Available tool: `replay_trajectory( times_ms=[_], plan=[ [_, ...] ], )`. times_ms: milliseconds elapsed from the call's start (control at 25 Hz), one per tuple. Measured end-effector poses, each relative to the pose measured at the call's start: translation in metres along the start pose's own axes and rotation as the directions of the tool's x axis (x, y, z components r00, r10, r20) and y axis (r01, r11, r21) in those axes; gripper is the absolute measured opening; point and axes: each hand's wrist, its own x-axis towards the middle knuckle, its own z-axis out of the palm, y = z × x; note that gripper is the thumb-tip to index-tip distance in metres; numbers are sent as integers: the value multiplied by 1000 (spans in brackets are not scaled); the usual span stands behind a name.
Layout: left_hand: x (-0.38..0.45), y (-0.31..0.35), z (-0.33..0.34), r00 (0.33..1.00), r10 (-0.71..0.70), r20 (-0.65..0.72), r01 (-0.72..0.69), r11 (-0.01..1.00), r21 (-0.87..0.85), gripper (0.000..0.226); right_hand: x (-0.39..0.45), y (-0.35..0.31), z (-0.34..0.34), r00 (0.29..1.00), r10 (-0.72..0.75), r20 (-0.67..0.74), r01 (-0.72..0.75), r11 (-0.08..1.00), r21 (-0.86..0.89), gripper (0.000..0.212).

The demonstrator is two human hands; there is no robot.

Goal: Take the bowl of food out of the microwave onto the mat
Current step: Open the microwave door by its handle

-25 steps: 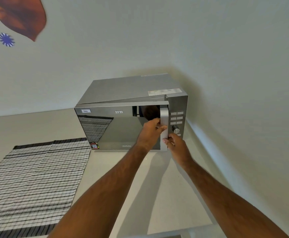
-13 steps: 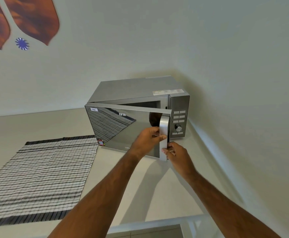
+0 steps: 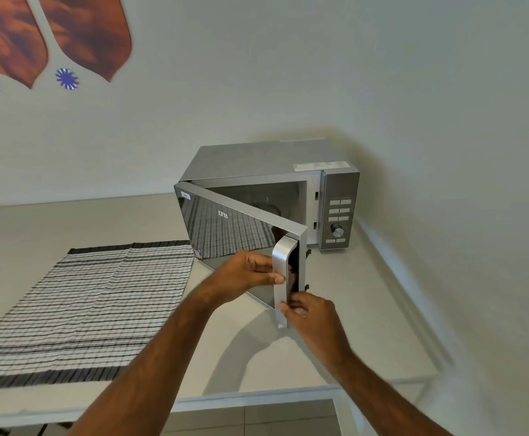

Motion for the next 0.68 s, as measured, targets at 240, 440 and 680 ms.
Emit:
replay_trajectory(
  times_ms=[240,440,680],
  plan=[
    [-55,-20,-23,997,-80,-24,77,991,-106,19,-37,-15,17,990,-93,109,87,994,62,26],
    [-95,-42,-49,992,-124,31,128,961,-244,41,-47,-23,19,976,-153,155,149,988,39,38],
    [-143,-60,-70,988,-157,10,139,842,-521,63,-48,-18,22,972,-154,180,148,988,44,34]
  ],
)
